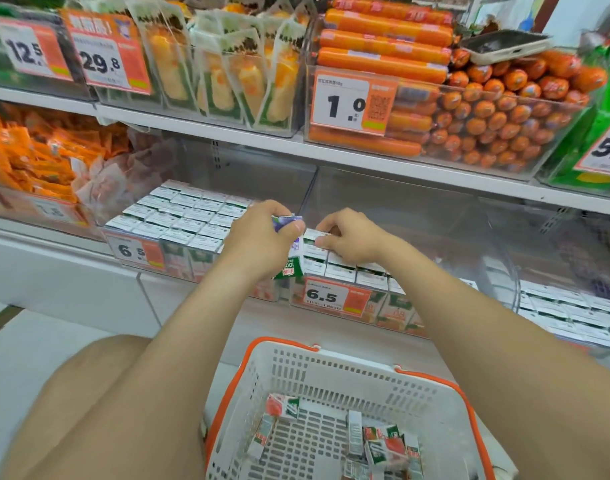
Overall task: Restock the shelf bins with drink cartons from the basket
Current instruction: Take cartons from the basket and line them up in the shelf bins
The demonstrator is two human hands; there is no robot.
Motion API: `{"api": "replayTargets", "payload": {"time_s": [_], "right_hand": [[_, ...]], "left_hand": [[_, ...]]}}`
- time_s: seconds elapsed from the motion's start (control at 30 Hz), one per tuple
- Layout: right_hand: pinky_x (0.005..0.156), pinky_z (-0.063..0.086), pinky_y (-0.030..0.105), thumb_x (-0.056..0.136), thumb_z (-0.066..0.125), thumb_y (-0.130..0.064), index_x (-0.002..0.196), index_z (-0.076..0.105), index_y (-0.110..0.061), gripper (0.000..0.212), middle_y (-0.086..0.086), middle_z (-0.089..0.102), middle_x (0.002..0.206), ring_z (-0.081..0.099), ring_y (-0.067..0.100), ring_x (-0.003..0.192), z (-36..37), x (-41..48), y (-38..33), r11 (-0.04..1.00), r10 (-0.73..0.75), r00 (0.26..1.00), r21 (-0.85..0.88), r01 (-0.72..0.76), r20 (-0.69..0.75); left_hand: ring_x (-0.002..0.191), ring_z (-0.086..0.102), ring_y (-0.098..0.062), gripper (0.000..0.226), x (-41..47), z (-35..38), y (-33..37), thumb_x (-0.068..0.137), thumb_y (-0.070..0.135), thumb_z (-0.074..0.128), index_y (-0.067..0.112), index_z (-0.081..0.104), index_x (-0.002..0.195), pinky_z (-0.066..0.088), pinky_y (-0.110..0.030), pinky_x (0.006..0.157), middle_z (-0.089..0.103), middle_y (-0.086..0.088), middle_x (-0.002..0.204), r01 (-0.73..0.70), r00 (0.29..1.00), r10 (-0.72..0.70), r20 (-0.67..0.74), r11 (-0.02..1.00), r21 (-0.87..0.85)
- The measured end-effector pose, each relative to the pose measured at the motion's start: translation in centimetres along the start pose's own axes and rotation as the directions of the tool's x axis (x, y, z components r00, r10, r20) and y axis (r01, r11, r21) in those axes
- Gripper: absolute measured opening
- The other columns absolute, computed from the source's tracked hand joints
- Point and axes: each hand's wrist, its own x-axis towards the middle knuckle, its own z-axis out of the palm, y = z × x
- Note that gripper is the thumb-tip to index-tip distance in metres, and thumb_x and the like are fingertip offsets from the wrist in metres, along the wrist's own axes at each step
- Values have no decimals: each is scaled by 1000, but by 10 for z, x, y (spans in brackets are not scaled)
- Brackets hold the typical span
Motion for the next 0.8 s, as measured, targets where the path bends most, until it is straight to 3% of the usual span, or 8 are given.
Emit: {"api": "replayTargets", "payload": {"time_s": [0.13, 0.23, 0.37, 0.47, 0.57, 0.67, 0.73, 0.8], "right_hand": [[96, 46, 38, 111, 45, -36, 138, 62, -21, 36, 1, 69, 127, 62, 25, 116, 4, -8, 2, 1000, -9, 994, -13, 10, 107], [112, 41, 42, 111, 34, -42, 154, 46, -22, 50, 3, 55, 153, 51, 31, 137, 5, -17, 2, 988, -49, 990, -138, 67, 130], [97, 49, 34, 108, 34, -32, 131, 67, -16, 43, 4, 73, 125, 65, 25, 116, -10, -56, -10, 977, -213, 950, -35, 210, -227], [87, 59, 44, 97, 40, -41, 116, 73, -26, 41, -6, 77, 99, 74, 19, 93, -25, -100, -17, 913, 44, 906, 386, 135, -421], [80, 65, 48, 92, 59, -40, 112, 71, -24, 28, 2, 77, 106, 77, 26, 89, -32, -130, -10, 663, 293, 913, 749, 20, -284], [82, 65, 39, 103, 62, -23, 113, 73, -9, 21, 13, 79, 107, 77, 32, 99, -45, -153, 2, 429, 319, 935, 903, 3, -155], [78, 63, 34, 105, 60, -22, 113, 74, -7, 22, 12, 80, 103, 76, 32, 102, -52, -168, 14, 420, 328, 929, 907, 21, -173], [78, 63, 33, 106, 58, -25, 114, 74, -10, 23, 9, 80, 101, 77, 31, 98, -61, -183, 27, 457, 357, 916, 890, -3, -180]], "left_hand": [[99, 69, -20, 4, -2, 1, 0, 98, 39, 69, 35, 68, 97, 59, -45, 88, 69, 9, 101, -3, 1000, 4, 11, 997, -76], [92, 71, -15, 7, -7, 4, 5, 97, 35, 72, 32, 72, 103, 54, -33, 68, 73, 4, 99, -14, 999, 21, 36, 981, -191], [89, 76, -23, 15, -15, 17, 16, 98, 35, 73, 28, 71, 112, 58, -34, 72, 79, -3, 93, 15, 999, 3, 47, 929, -369], [92, 77, -23, 22, -19, 33, 24, 97, 30, 75, 18, 70, 114, 63, -39, 85, 80, -5, 91, 66, 998, -54, 38, 849, -524], [93, 72, -27, 31, -26, 53, 38, 101, 19, 69, 0, 65, 125, 63, -41, 90, 71, -9, 91, 186, 981, -88, 170, 654, -733], [90, 75, -28, 37, -39, 80, 54, 105, 11, 60, -11, 53, 134, 62, -45, 94, 68, -7, 79, 282, 955, -64, 288, 484, -828], [94, 75, -29, 41, -48, 96, 64, 104, 11, 64, -12, 51, 135, 62, -47, 94, 67, -8, 84, 269, 958, -43, 284, 482, -834], [98, 76, -27, 40, -55, 108, 72, 101, 20, 69, -5, 57, 131, 61, -48, 97, 73, -5, 90, 213, 967, -29, 255, 645, -734]]}}
